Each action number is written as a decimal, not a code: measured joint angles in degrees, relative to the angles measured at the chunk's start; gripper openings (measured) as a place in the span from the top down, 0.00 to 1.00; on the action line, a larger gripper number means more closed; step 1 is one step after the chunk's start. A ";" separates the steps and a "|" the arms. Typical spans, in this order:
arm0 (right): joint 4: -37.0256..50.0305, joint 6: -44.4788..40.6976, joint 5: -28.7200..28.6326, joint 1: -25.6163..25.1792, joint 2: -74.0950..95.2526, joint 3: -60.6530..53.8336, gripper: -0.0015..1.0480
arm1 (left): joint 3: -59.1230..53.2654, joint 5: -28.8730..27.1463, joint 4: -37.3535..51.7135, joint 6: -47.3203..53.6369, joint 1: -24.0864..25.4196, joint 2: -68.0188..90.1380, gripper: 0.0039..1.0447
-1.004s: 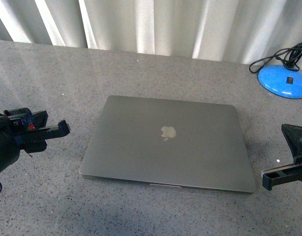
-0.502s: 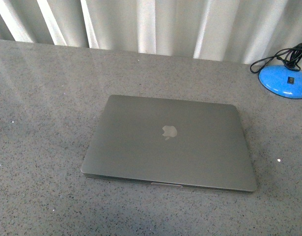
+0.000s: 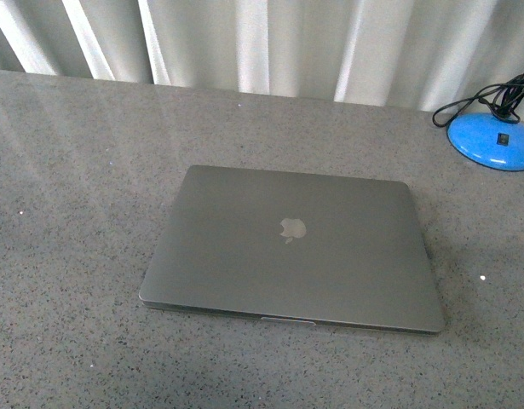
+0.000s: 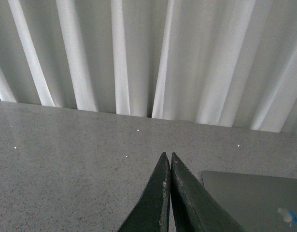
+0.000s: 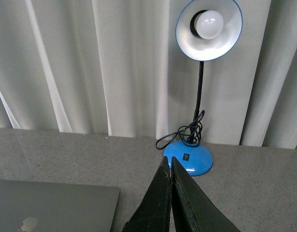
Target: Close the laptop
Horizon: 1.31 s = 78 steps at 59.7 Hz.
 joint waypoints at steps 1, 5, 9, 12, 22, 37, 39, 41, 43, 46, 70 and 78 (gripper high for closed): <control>-0.55 0.00 0.00 0.00 -0.52 0.00 0.99 | 0.00 0.00 -0.52 0.00 0.00 -0.52 0.97; -2.25 0.00 -0.02 0.00 -2.32 0.00 0.99 | 0.00 -0.02 -2.23 0.00 0.00 -2.45 0.97; -3.69 0.00 -0.02 0.00 -3.91 0.00 0.99 | 0.00 -0.02 -3.74 0.00 0.00 -4.09 0.97; -4.72 0.00 -0.02 0.00 -4.98 0.00 0.99 | 0.00 -0.02 -4.81 0.00 0.00 -5.09 0.97; -7.98 0.00 -0.02 0.00 -8.17 0.00 0.99 | 0.00 0.00 -8.17 0.00 0.00 -8.50 0.97; -11.72 0.00 0.00 0.00 -11.93 0.00 0.99 | 0.00 0.00 -12.04 0.00 0.00 -12.33 0.97; -12.11 0.00 0.00 0.00 -12.33 0.00 0.99 | 0.00 0.00 -12.44 0.00 0.00 -12.72 0.97; -15.28 0.02 0.00 0.00 -14.91 0.04 0.99 | 0.00 0.00 -12.81 0.00 0.00 -13.09 0.97; -18.67 0.04 -0.02 0.00 -17.22 0.04 0.99 | 0.09 -0.09 -15.41 -0.02 0.00 -15.37 0.97; -21.86 0.04 -0.02 0.00 -20.39 0.04 0.99 | 0.09 0.00 -20.94 0.02 0.00 -19.21 0.97; -22.27 0.04 0.04 0.00 -22.12 0.04 0.99 | 0.15 -0.02 -23.04 -0.02 0.00 -22.91 0.96; -22.27 0.02 0.04 0.00 -22.14 0.04 0.88 | 0.15 -0.02 -23.04 0.02 0.00 -22.93 0.73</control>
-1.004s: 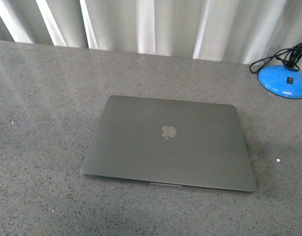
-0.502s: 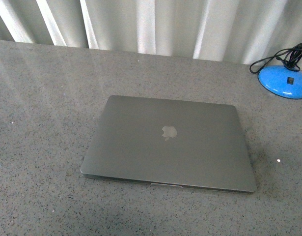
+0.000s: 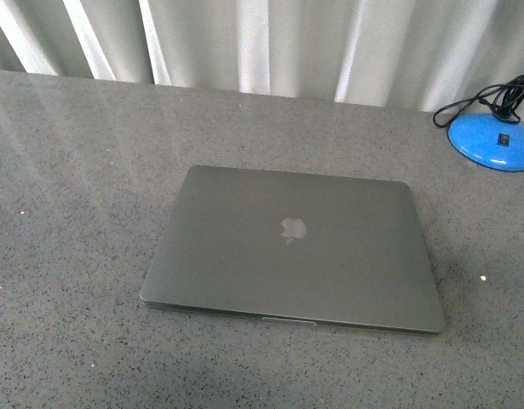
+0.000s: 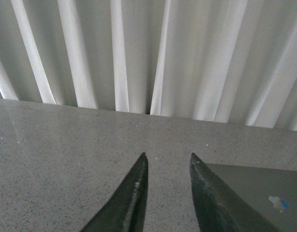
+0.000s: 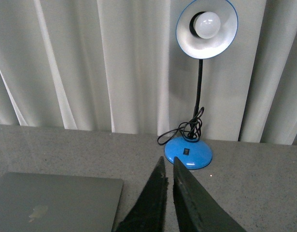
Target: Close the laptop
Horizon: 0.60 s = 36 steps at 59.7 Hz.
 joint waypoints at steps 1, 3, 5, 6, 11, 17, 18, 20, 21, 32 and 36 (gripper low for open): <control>0.00 0.00 0.00 0.00 0.00 0.00 0.84 | 0.00 0.00 0.00 0.00 0.00 0.00 0.72; 0.00 0.00 0.00 0.00 0.00 0.00 0.77 | 0.00 0.00 0.00 0.00 0.00 0.00 0.65; 0.00 0.00 0.00 0.00 0.00 0.00 0.71 | 0.00 0.00 0.00 0.00 0.00 0.00 0.56; 0.00 0.00 0.00 0.00 0.00 0.00 0.67 | 0.00 0.00 0.00 0.00 0.00 0.00 0.53; 0.00 0.00 0.00 0.00 0.00 0.00 0.54 | 0.00 0.00 0.00 0.00 0.00 0.00 0.39; 0.00 0.00 0.02 0.00 0.00 0.00 0.37 | 0.00 0.00 0.00 0.00 0.00 0.00 0.22; 0.00 0.00 0.02 0.00 0.00 0.00 0.34 | 0.00 0.00 0.00 0.00 0.00 0.00 0.19; 0.00 0.00 0.00 0.00 0.00 0.00 0.27 | 0.00 0.00 0.00 0.00 0.00 0.00 0.12; 0.00 0.00 0.00 0.00 0.00 0.00 0.22 | 0.00 0.00 0.00 0.00 0.00 0.00 0.07; 0.00 0.22 0.02 0.00 0.00 0.00 0.10 | 0.00 0.00 0.00 0.04 0.00 0.00 0.06; 0.00 0.22 0.00 0.00 0.00 0.00 0.10 | 0.00 0.00 0.00 0.04 0.00 0.00 0.06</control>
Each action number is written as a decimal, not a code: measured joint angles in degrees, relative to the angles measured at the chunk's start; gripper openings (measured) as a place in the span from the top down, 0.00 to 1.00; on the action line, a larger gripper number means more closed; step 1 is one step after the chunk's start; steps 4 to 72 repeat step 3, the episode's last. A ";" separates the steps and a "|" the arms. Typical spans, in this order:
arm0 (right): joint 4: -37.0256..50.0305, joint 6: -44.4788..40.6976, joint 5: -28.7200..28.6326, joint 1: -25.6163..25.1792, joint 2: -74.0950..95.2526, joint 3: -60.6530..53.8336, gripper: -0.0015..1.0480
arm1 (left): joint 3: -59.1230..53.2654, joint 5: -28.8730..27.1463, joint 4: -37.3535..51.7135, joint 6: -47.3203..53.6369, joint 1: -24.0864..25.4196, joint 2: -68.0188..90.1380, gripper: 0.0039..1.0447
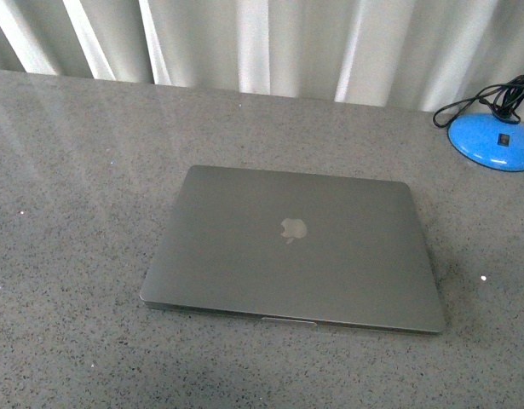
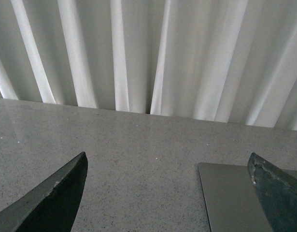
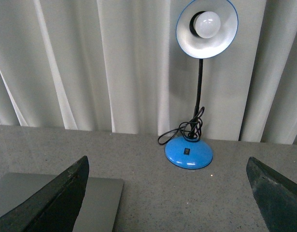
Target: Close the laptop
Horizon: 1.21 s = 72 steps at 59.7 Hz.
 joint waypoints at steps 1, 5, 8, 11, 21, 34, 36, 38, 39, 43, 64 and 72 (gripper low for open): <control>0.00 0.00 0.00 0.00 0.00 0.00 0.10 | 0.00 0.00 0.00 0.00 0.00 0.00 0.06; 0.00 0.00 0.00 0.00 0.00 0.00 0.10 | 0.00 0.00 0.00 0.00 0.00 0.00 0.06; 0.00 0.00 0.00 0.00 0.00 0.00 0.10 | 0.00 0.00 0.00 0.00 0.00 0.00 0.06; 0.00 0.00 0.00 0.00 0.00 0.00 0.10 | 0.00 0.00 0.00 0.00 0.00 0.00 0.06; 0.00 0.00 0.00 0.00 0.00 0.00 0.10 | 0.00 0.00 0.00 0.00 0.00 0.00 0.06; 0.00 0.00 0.00 0.00 0.00 0.00 0.10 | 0.00 0.00 0.00 0.00 0.00 0.00 0.06; 0.00 0.00 0.00 0.00 0.00 0.00 0.10 | 0.00 0.00 0.00 0.00 0.00 0.00 0.06; 0.00 0.00 0.00 0.00 0.00 0.00 0.10 | 0.00 0.00 0.00 0.00 0.00 0.00 0.06; 0.00 0.00 0.00 0.00 0.00 0.00 0.10 | 0.00 0.00 0.00 0.00 0.00 0.00 0.06; 0.00 0.00 0.00 0.00 0.00 0.00 0.10 | 0.00 0.00 0.00 0.00 0.00 0.00 0.06; 0.00 0.00 0.00 0.00 0.00 0.00 0.10 | 0.00 0.00 0.00 0.00 0.00 0.00 0.06; 0.00 0.00 0.00 0.00 0.00 0.00 0.10 | 0.00 0.00 0.00 0.00 0.00 0.00 0.06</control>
